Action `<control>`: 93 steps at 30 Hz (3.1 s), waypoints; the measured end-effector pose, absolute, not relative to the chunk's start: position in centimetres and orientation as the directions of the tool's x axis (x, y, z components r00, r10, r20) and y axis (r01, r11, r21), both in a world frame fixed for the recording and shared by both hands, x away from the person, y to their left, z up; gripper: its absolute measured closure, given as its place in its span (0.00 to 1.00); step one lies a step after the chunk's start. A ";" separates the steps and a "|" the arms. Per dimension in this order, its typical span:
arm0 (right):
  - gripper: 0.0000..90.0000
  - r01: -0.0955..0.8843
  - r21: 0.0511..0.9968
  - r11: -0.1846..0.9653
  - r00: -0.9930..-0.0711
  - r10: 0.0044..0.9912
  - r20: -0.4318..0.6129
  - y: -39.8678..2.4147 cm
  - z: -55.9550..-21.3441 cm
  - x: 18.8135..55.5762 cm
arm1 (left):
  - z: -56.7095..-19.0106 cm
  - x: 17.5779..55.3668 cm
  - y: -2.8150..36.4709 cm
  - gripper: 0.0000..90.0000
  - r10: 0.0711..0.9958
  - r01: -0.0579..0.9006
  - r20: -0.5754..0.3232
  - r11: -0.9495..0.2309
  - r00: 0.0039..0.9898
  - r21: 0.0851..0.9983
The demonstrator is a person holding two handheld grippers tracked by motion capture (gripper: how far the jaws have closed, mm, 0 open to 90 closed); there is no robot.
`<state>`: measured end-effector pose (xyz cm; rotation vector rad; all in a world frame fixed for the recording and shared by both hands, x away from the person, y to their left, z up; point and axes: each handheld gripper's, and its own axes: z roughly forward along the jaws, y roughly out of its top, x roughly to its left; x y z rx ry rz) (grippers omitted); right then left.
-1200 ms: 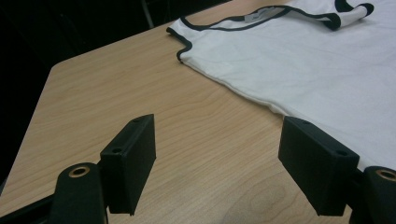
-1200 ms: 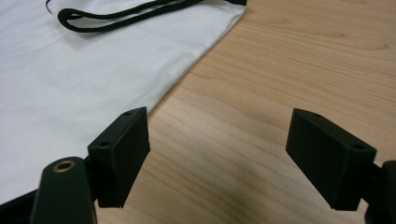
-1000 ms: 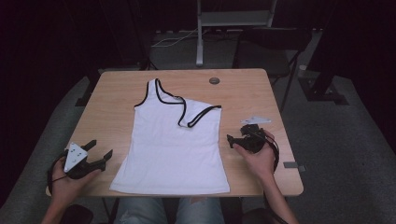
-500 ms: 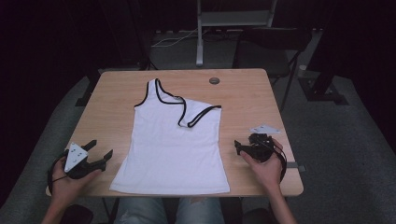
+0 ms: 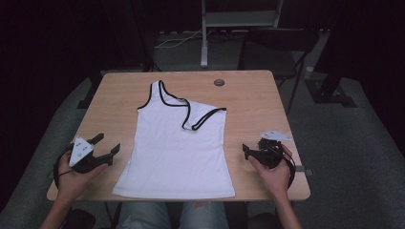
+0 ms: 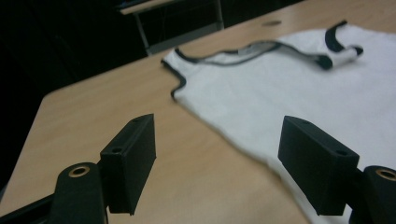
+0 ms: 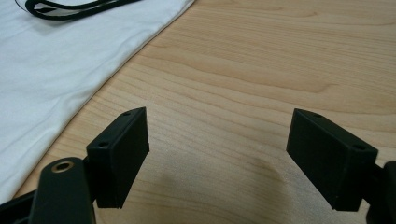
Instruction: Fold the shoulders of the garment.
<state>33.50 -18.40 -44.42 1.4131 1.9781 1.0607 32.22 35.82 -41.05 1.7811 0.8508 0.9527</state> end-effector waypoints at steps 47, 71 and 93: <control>0.22 0.547 0.816 0.188 -0.374 0.927 0.037 -18.4 -44.4 33.2 | -42.1 57.8 28.2 0.36 0.875 0.440 0.121 -0.351 0.470 0.827; 0.22 0.547 0.814 0.196 -0.385 0.922 0.036 -18.1 -44.4 33.2 | -43.2 59.9 27.3 0.44 0.873 0.512 0.105 -0.372 0.475 0.774; 0.22 0.547 0.812 0.203 -0.398 0.916 0.039 -18.0 -44.4 33.2 | -42.7 60.5 25.6 0.91 0.860 0.600 0.074 -0.412 0.506 0.686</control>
